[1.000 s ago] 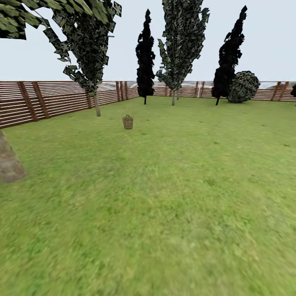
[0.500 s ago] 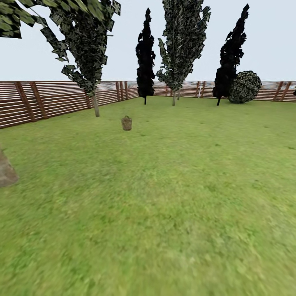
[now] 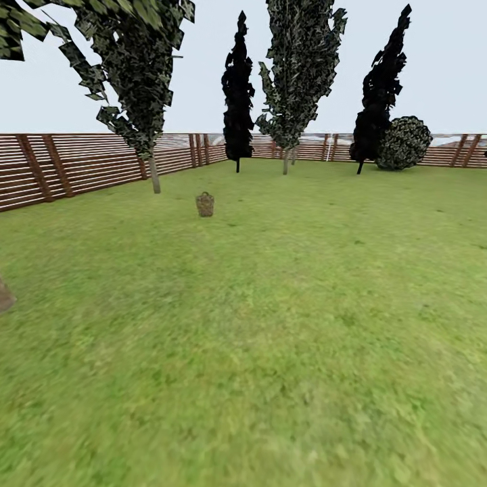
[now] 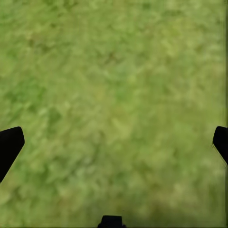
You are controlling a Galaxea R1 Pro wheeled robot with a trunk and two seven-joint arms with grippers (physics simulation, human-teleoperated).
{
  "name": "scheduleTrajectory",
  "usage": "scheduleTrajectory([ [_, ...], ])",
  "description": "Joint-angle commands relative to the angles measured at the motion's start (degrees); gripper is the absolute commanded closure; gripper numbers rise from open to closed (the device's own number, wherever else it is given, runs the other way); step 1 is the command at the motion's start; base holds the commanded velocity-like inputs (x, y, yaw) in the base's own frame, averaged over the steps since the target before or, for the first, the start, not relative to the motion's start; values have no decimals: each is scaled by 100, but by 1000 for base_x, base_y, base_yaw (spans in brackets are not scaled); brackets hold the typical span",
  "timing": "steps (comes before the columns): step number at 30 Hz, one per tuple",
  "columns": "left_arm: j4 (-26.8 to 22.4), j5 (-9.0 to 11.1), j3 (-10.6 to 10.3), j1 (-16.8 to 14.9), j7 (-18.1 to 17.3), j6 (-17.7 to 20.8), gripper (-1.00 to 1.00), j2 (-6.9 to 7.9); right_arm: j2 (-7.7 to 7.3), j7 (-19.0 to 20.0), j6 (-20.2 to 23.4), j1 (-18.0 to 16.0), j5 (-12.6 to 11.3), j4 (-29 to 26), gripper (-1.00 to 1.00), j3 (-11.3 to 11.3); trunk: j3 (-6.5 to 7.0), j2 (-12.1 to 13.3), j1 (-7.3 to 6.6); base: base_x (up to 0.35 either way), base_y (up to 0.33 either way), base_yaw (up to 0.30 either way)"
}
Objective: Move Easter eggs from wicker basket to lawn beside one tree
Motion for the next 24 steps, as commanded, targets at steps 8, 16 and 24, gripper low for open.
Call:
scheduleTrajectory([
  [8, 5, 0, -47, -4, 53, -15, -100, -4, 2, 7, -21, -2, -43, 6, -100, 3, -6, -4, 4, 322, -149, 0],
  [16, 5, 0, -44, -4, 53, -15, -100, -16, 3, 7, -21, -5, -43, 6, -100, 3, -6, -4, 4, 322, -149, 0],
  [24, 5, 0, -46, -4, 53, -15, -100, -16, -1, 7, -21, -4, -43, 6, -100, 3, -6, -4, 4, 327, -87, 0],
])
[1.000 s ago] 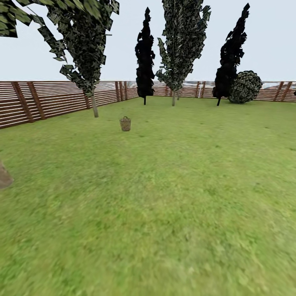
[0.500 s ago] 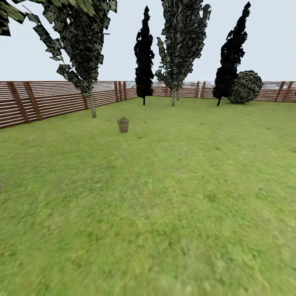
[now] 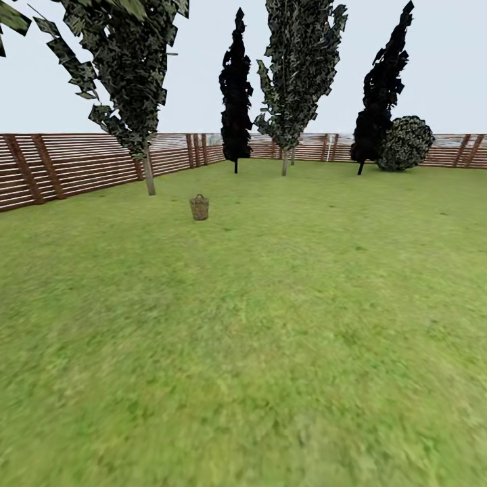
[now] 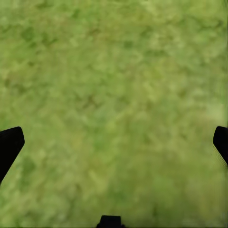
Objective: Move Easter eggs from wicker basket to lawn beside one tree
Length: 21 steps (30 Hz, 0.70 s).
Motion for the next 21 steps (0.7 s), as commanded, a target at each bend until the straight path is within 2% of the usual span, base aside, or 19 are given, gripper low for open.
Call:
scheduleTrajectory([
  [1, 5, 0, -48, -4, 52, -14, -100, 1, 0, 7, -21, -3, -43, 5, -100, 2, -6, -3, 4, 333, -9, 0],
  [15, 5, -9, -52, -4, 52, -14, -100, 1, 1, 7, -21, -5, -43, 5, -100, 2, -6, -3, 4, 334, -17, 5],
  [21, 5, -9, -52, -4, 52, -14, -100, -4, 6, 4, -21, -6, -43, 5, -100, 2, -6, -3, 4, 334, -111, 163],
])
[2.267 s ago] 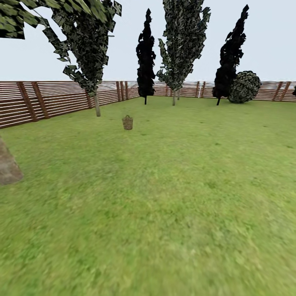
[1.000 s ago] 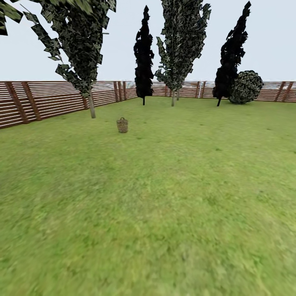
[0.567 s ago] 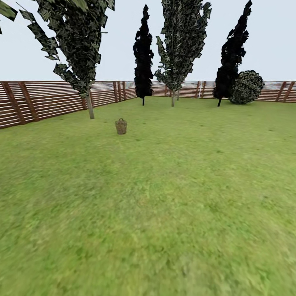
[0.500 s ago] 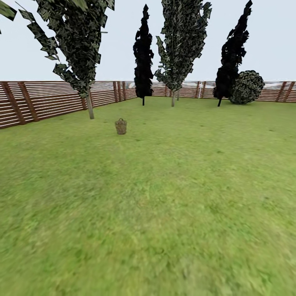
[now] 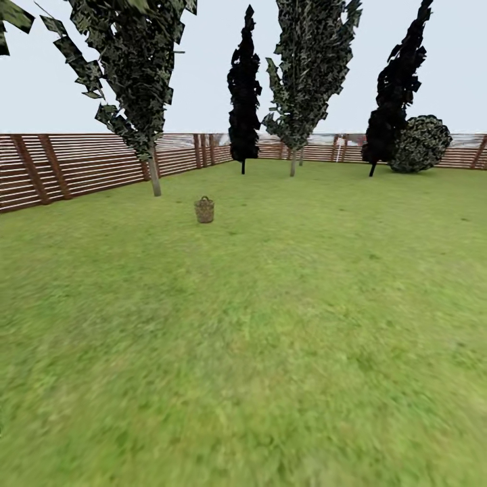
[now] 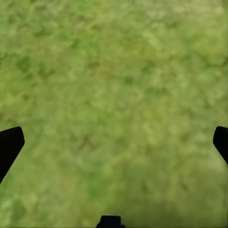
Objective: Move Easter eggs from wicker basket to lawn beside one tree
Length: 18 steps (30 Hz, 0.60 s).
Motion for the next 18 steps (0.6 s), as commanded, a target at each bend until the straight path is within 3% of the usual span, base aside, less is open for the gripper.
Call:
scheduleTrajectory([
  [1, 6, -1, -48, -5, 53, -15, -100, 3, -1, 6, -21, -3, -43, 5, -100, 3, -6, -3, 4, 334, -118, 80],
  [18, 6, -1, -48, -5, 53, -15, -100, 0, 2, 8, -21, -3, -43, 5, -100, 3, -6, -3, 4, 334, -123, 6],
])
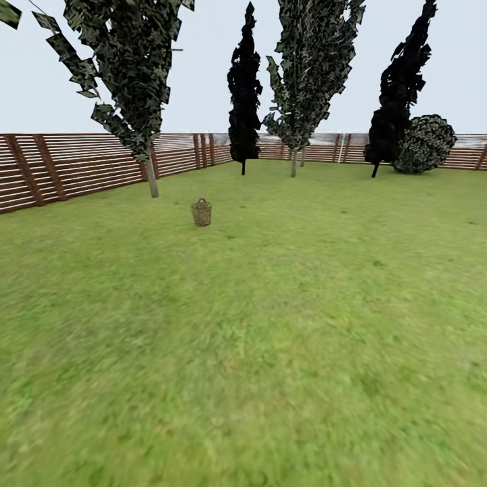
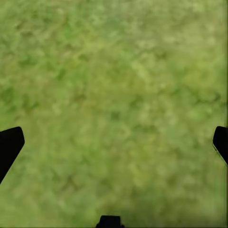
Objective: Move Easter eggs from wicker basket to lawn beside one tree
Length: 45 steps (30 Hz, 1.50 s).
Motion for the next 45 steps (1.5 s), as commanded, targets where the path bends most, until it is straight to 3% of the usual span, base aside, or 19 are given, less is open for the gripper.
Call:
scheduleTrajectory([
  [1, 5, -1, -48, -4, 53, -14, -100, 1, 0, 6, -21, -4, -43, 6, -100, 3, -6, -3, 4, 334, -125, 0],
  [25, 5, -1, -48, -4, 53, -14, -100, 3, -8, -1, -21, -2, -52, -14, -100, -6, -6, -3, 4, 334, -111, 5],
  [45, 5, -18, -48, -4, 53, -14, -100, -8, -3, -1, -21, -4, -52, -3, -100, -6, -6, -3, 4, 336, -1, 175],
])
